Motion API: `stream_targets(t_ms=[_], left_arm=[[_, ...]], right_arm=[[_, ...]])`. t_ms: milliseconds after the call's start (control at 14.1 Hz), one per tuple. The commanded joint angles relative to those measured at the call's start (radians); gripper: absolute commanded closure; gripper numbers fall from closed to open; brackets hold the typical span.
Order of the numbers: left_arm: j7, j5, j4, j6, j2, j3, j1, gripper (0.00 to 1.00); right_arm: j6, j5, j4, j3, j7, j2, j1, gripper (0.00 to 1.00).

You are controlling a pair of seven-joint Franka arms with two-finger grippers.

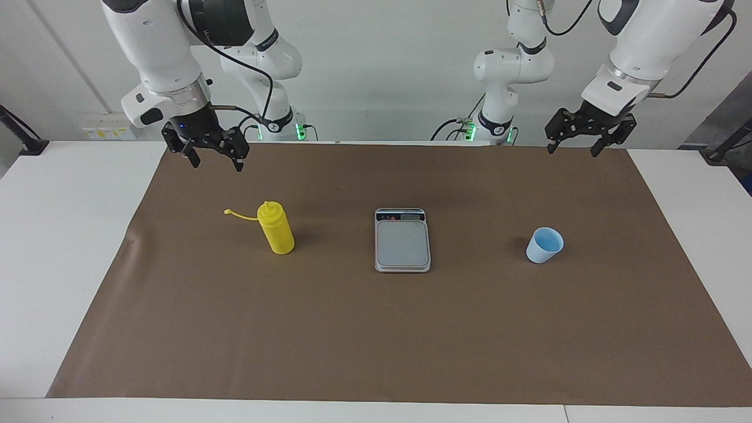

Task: Pour seasoning into cup on scale with both arms
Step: 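Reach the left gripper to the light blue cup and grasp it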

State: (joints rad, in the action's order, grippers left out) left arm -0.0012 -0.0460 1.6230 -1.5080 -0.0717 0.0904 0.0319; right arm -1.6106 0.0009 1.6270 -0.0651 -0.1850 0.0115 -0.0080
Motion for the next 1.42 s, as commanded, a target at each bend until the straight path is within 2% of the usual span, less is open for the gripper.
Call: stream_targets(t_ms=[0,638,850,1134,1346], left_arm=[[0.000,-0.008,0.031,-0.017,-0.028,0.005,-0.010,0.00],[0.000,-0.008,0.051,-0.044,-0.031,0.005,-0.012,0.00],[0.001,-0.008,0.161,-0.150,-0.066,0.005,-0.049,0.00],[0.000,-0.008,0.179,-0.230,0.001,0.005,-0.082,0.00],[-0.003,-0.008,0.239,-0.338,0.045,0.005,-0.101,0.00]], right_arm=[[-0.005,-0.009,0.028,-0.005,0.022,0.024,-0.012,0.00],[-0.003,-0.009,0.028,-0.005,0.022,0.024,-0.012,0.00],[-0.003,-0.009,0.028,-0.005,0.022,0.024,-0.012,0.00],[-0.003,-0.009,0.028,-0.005,0.022,0.024,-0.012,0.00],[-0.003,-0.009,0.028,-0.005,0.022,0.024,-0.010,0.00]])
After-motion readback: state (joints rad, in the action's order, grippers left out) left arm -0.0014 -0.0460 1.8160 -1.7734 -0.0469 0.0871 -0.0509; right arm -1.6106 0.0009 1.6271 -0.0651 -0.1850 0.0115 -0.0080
